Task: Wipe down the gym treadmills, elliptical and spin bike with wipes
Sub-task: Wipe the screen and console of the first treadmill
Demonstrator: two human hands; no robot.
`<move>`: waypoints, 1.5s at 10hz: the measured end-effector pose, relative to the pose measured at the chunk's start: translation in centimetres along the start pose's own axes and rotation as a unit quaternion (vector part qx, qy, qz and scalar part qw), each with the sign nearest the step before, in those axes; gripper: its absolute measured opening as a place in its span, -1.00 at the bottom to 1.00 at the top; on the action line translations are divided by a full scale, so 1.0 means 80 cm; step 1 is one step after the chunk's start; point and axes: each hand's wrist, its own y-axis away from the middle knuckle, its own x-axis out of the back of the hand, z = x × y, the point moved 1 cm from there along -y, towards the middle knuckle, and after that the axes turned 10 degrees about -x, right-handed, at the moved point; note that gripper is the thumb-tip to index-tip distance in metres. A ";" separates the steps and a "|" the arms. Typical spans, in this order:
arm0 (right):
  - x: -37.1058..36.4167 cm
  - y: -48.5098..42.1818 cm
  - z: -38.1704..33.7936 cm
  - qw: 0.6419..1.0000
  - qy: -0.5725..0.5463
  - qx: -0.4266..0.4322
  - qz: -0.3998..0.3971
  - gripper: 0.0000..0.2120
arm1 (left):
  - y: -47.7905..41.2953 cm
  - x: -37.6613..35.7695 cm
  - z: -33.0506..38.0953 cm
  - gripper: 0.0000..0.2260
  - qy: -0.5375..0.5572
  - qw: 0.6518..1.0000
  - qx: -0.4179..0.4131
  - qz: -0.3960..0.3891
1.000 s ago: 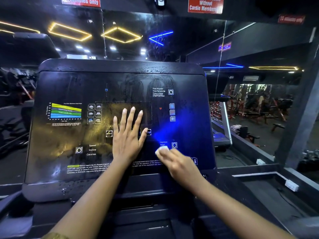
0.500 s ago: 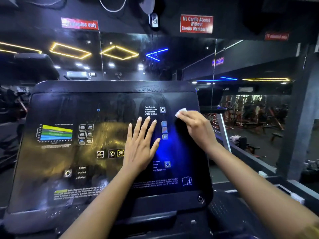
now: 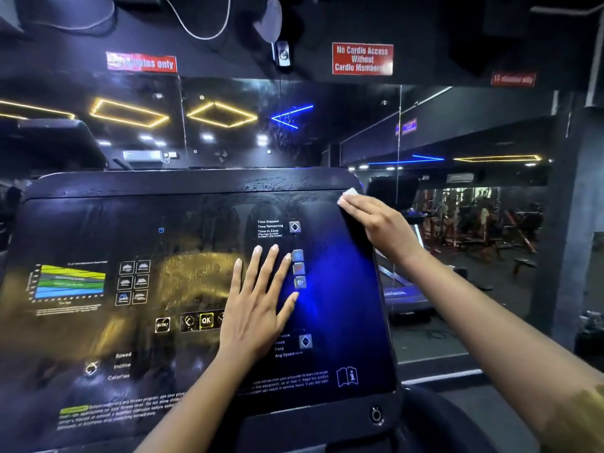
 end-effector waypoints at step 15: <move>0.059 0.192 -0.103 0.987 -0.123 -0.104 -0.013 -0.69 | 0.001 0.001 0.003 -0.41 0.004 1.000 0.004 0.004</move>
